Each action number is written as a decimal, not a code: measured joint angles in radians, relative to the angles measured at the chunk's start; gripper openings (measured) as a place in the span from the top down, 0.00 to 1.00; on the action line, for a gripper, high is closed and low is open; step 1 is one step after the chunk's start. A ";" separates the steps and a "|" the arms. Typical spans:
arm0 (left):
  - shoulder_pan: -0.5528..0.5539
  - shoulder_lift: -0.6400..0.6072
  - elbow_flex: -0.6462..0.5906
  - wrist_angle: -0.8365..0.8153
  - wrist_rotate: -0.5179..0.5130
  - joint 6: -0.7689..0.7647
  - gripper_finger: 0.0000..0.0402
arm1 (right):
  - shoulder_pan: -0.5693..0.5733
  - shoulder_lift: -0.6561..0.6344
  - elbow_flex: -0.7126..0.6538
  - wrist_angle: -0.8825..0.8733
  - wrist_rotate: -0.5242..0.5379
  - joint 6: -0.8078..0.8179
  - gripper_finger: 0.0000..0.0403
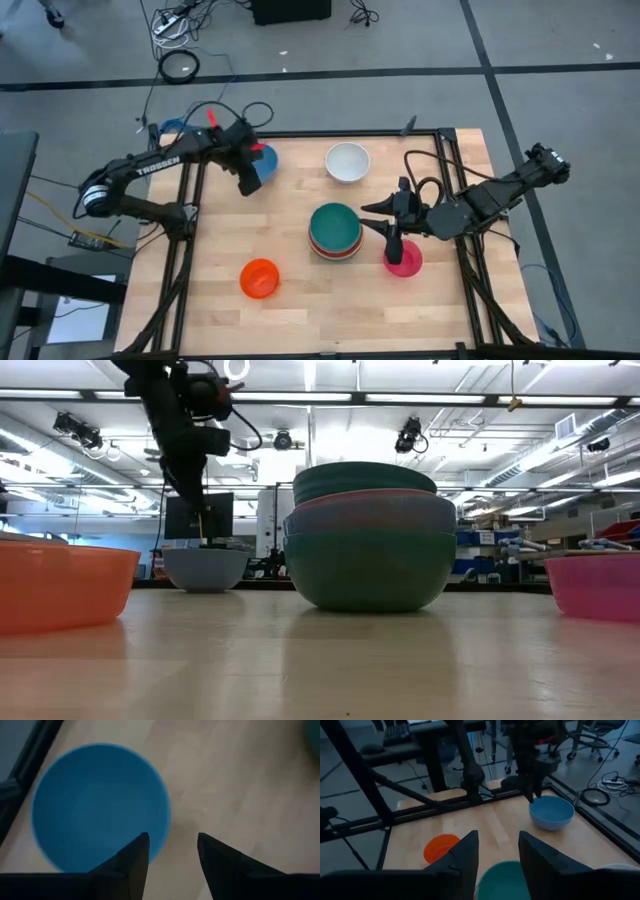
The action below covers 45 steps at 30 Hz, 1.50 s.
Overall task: Nest bowls inside each other
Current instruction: Stack the blue bowl on top of the dark green bowl
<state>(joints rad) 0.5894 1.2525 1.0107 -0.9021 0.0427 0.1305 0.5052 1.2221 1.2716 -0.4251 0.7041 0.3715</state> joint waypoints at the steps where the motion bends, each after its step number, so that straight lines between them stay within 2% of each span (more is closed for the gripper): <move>1: 0.012 0.006 0.000 0.003 0.027 0.031 0.57 | 0.001 0.001 0.000 -0.002 -0.001 0.000 0.68; 4: 0.034 0.035 0.000 0.014 0.122 0.097 0.58 | 0.002 0.002 0.000 0.001 0.000 0.001 0.68; 8: 0.038 0.087 -0.003 0.010 0.158 0.203 0.59 | 0.004 0.003 0.000 0.001 0.000 0.002 0.68; 13: 0.040 0.146 -0.024 0.032 0.090 0.287 0.59 | 0.010 0.003 0.000 -0.005 -0.008 0.017 0.68; 29: 0.047 0.331 -0.035 0.154 -0.022 0.312 0.60 | 0.010 0.003 0.000 -0.025 -0.009 0.030 0.68; 32: 0.048 0.348 -0.035 0.177 -0.023 0.316 0.67 | 0.010 0.003 0.000 -0.025 -0.009 0.031 0.68; 36: 0.048 0.348 -0.035 0.170 -0.014 0.330 0.94 | 0.010 0.003 0.000 -0.028 -0.009 0.030 0.68; 39: 0.048 0.346 -0.033 0.166 -0.002 0.330 0.98 | 0.010 0.003 0.000 -0.032 -0.009 0.030 0.68; 45: 0.018 0.325 -0.019 0.132 -0.029 0.309 0.99 | 0.010 0.003 0.000 -0.064 -0.002 0.047 0.68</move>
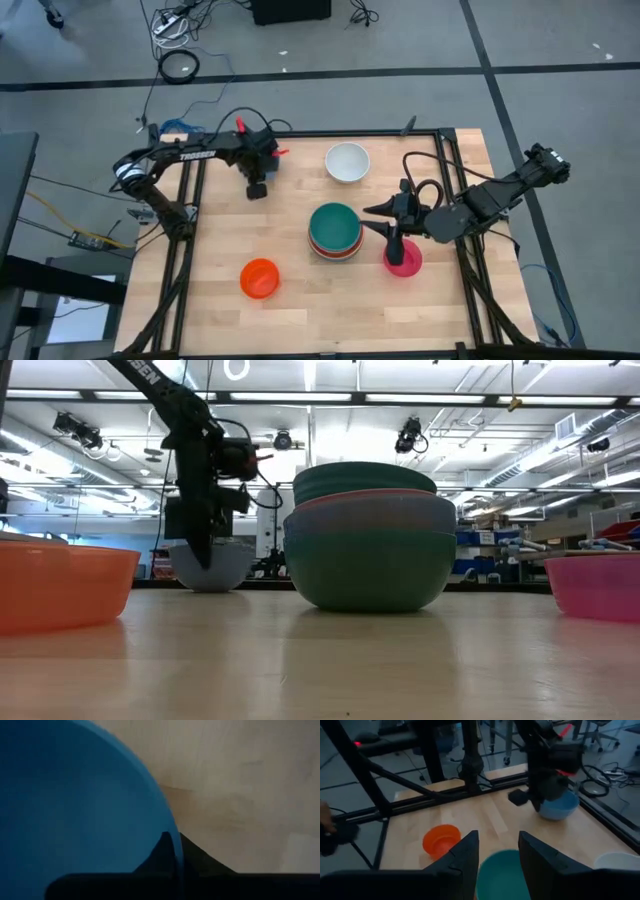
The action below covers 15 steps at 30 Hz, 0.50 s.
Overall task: Nest bowls inside each other
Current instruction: Stack the blue bowl on top of the dark green bowl
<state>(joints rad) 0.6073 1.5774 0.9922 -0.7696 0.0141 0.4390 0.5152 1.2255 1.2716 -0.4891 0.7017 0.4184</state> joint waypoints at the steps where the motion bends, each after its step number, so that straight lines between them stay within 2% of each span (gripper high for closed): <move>1: -0.011 -0.012 0.006 -0.020 -0.002 -0.003 0.99 | 0.000 0.000 0.000 -0.013 0.007 0.006 0.68; 9: -0.169 -0.178 0.092 -0.091 0.054 -0.096 0.99 | -0.001 0.000 0.000 -0.170 0.138 0.081 0.68; 15: -0.344 -0.262 0.188 -0.069 0.065 -0.206 0.99 | -0.017 0.000 0.000 -0.235 0.143 0.144 0.68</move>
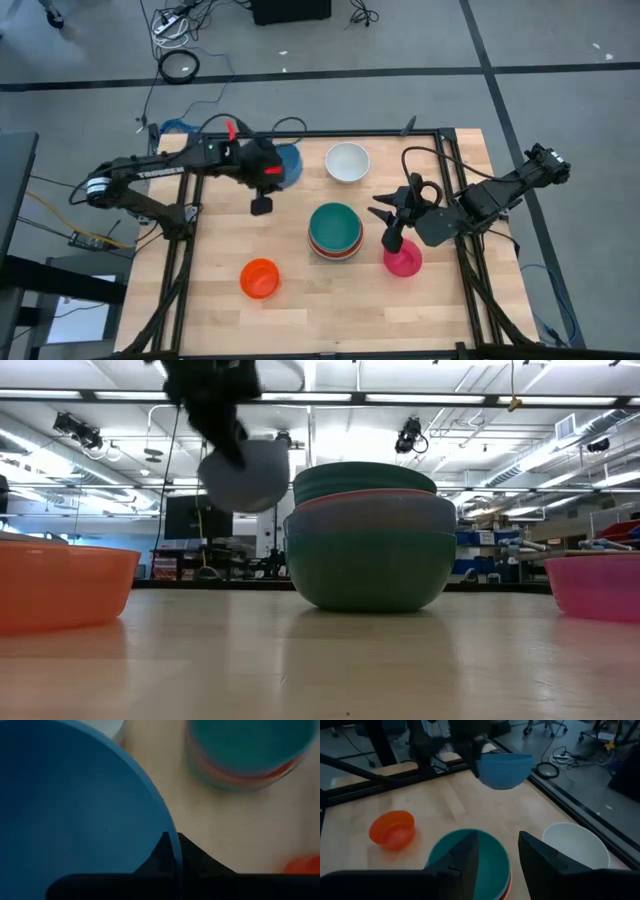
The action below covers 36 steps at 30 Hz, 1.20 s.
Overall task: Nest bowls inside each other
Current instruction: Stack the blue bowl on top of the dark green bowl
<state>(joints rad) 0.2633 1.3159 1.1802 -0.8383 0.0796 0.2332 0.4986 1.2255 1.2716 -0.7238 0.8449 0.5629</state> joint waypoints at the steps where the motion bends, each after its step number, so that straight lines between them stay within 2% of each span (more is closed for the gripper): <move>1: -0.034 0.000 0.019 0.020 0.000 -0.011 0.99 | -0.003 0.000 0.000 0.000 0.000 0.001 0.68; 7: -0.199 0.038 0.112 0.135 -0.032 -0.034 0.99 | -0.010 0.000 0.000 0.000 -0.003 0.002 0.68; 13: -0.288 0.117 0.178 0.181 -0.025 -0.063 0.99 | -0.009 0.000 0.000 -0.003 -0.011 0.010 0.68; 22: -0.359 0.251 0.188 0.199 -0.023 -0.109 0.99 | -0.009 0.000 0.000 -0.005 -0.028 0.020 0.68; 36: -0.415 0.320 0.188 0.280 -0.010 -0.167 0.99 | -0.009 0.000 0.000 -0.005 -0.028 0.019 0.68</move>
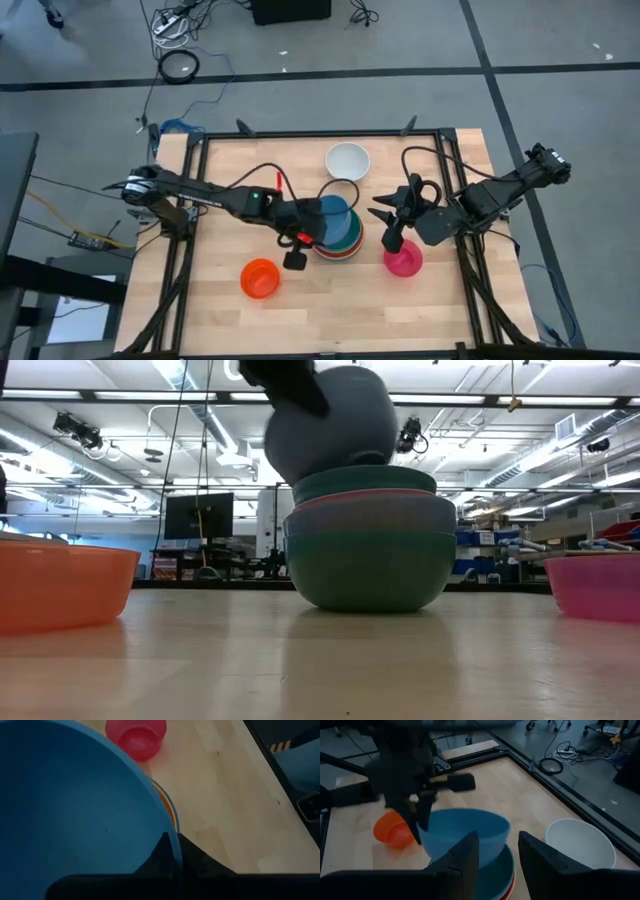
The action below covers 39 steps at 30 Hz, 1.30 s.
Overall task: Nest bowls inside each other
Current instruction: Stack the blue bowl on top of the dark green bowl
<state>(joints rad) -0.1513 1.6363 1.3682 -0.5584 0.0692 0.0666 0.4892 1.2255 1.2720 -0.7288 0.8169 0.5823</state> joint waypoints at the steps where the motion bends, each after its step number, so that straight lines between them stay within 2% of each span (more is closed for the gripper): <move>1: 0.000 0.012 0.000 0.008 0.000 0.000 0.99 | 0.000 0.000 0.000 0.000 0.000 0.000 0.68; 5: 0.000 0.052 0.000 0.029 -0.001 -0.018 0.99 | 0.000 0.000 0.000 0.000 -0.008 0.002 0.68; 8: 0.000 0.067 0.000 0.032 -0.006 -0.027 0.94 | 0.000 0.000 0.000 0.001 -0.028 0.009 0.68; 16: 0.000 0.068 0.016 0.026 -0.041 -0.051 0.80 | 0.000 0.000 0.000 0.000 -0.053 0.016 0.68; 24: -0.001 0.068 0.109 -0.013 -0.039 -0.071 0.61 | -0.001 0.000 0.000 -0.012 -0.051 0.025 0.68; 27: -0.011 0.066 0.158 -0.077 -0.045 -0.042 0.56 | -0.017 0.000 0.000 -0.055 -0.026 0.046 0.68; 33: -0.040 0.061 0.275 -0.239 -0.106 -0.021 0.52 | -0.134 0.000 0.000 -0.184 -0.015 0.105 0.68; 39: -0.081 0.061 0.349 -0.443 -0.316 -0.070 0.52 | -0.329 0.000 0.000 -0.211 -0.088 0.084 0.68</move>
<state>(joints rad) -0.2323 1.6970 1.7173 -1.0019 -0.2470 -0.0032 0.1606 1.2255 1.2720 -0.9394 0.7291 0.6668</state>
